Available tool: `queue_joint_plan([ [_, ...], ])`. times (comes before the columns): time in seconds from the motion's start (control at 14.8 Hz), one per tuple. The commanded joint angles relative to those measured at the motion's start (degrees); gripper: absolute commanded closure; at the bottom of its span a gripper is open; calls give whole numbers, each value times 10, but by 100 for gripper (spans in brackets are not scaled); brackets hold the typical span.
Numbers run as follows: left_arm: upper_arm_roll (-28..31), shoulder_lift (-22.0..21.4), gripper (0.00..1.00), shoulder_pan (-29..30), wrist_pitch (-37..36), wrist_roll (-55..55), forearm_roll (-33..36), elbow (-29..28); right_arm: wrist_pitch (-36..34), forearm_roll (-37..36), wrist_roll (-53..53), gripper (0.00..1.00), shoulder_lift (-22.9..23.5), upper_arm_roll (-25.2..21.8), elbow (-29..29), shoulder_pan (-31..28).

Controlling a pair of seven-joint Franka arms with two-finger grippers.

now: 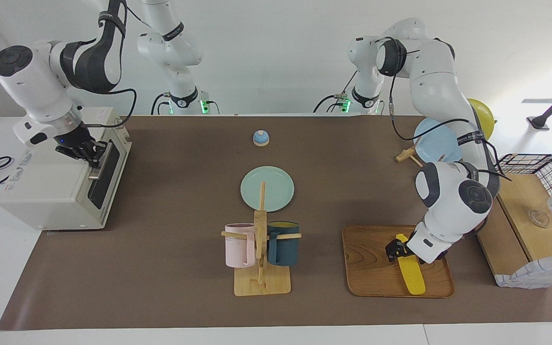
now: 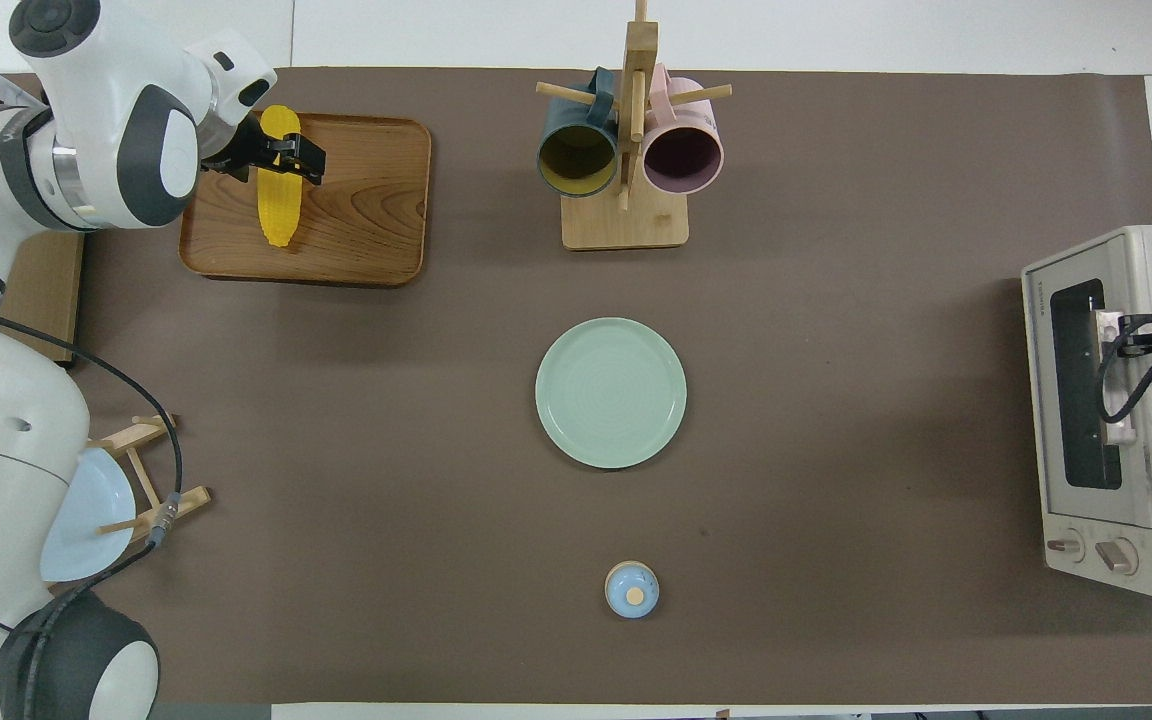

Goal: Put corn in oven
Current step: 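Reach the left gripper to the yellow corn and grasp it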

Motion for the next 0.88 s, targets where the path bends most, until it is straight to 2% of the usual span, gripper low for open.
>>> queue_joint_plan([
  [0.0,3,16,0,0,21,8,18,16,8,-1,4,100,-7,5,-23,-12],
  [0.07,3,16,0,1,21,9,19,16,8,-1,6,100,-7,6,-22,-8],
  [0.13,4,16,17,0,22,10,19,16,8,-1,7,100,-7,6,-22,-4],
  [0.2,4,17,55,0,22,9,19,15,7,1,8,100,-7,8,-23,1],
  [0.27,5,17,85,0,20,10,22,15,7,2,16,100,-8,9,-24,12],
  [0.34,4,16,100,0,14,10,37,15,7,2,36,100,-7,9,-25,23],
  [0.54,2,4,100,-7,-7,3,31,15,16,10,47,100,1,9,-29,43],
  [0.67,4,-45,100,-12,-55,-10,7,-4,30,10,48,100,6,10,-44,48],
  [0.81,3,-108,100,-44,-81,-57,6,-64,71,23,48,100,11,10,-75,52],
])
